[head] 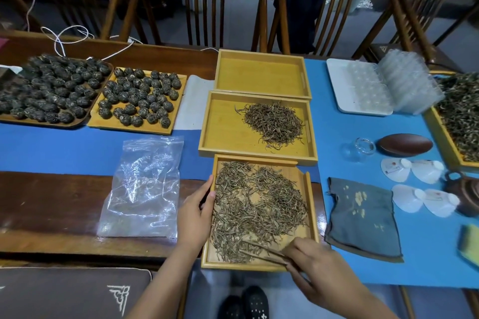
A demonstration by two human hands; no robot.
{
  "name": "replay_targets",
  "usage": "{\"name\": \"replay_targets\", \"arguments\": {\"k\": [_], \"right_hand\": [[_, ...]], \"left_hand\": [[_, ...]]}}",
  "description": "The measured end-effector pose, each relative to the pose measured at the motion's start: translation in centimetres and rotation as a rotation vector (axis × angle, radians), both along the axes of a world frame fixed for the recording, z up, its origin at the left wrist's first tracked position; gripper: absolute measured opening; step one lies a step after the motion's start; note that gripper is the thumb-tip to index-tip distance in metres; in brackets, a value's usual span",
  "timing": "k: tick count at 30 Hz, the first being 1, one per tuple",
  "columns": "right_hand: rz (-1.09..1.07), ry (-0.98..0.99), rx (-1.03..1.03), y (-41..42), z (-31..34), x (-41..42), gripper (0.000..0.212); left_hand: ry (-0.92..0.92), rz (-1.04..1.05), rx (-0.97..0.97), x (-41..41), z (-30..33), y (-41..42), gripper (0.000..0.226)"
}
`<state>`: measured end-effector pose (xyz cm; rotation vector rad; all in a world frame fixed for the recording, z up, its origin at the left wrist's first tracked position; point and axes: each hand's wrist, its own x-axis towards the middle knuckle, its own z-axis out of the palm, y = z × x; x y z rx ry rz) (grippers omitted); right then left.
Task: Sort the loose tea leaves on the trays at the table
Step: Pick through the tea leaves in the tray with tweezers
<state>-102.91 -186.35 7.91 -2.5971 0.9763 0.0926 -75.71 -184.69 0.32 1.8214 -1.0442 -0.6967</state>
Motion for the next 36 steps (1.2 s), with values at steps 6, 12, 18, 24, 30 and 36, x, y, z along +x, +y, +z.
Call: {"name": "replay_targets", "arguments": {"k": [6, 12, 18, 24, 30, 36], "right_hand": [[-0.100, -0.065, -0.027, -1.0, -0.1, 3.0, 0.018], [0.020, -0.049, 0.020, -0.8, -1.6, 4.3, 0.028], [-0.002, -0.084, -0.010, -1.0, -1.5, 3.3, 0.027], [0.025, -0.060, -0.004, -0.3, -1.1, 2.4, 0.023], [-0.474, -0.122, -0.091, -2.4, -0.5, -0.7, 0.019], [-0.618, -0.043, -0.056, -2.3, -1.7, -0.7, 0.021]], "left_hand": [[0.008, 0.009, -0.018, 0.0, 0.1, 0.0, 0.036], [0.018, -0.001, -0.007, 0.1, -0.2, 0.0, 0.037], [0.017, -0.001, -0.001, 0.2, -0.2, 0.1, 0.036], [0.011, 0.000, 0.005, 0.2, -0.4, 0.0, 0.037], [0.026, 0.008, 0.005, 0.1, -0.3, 0.0, 0.036], [0.044, 0.013, 0.020, 0.1, -0.4, 0.0, 0.037]]}}
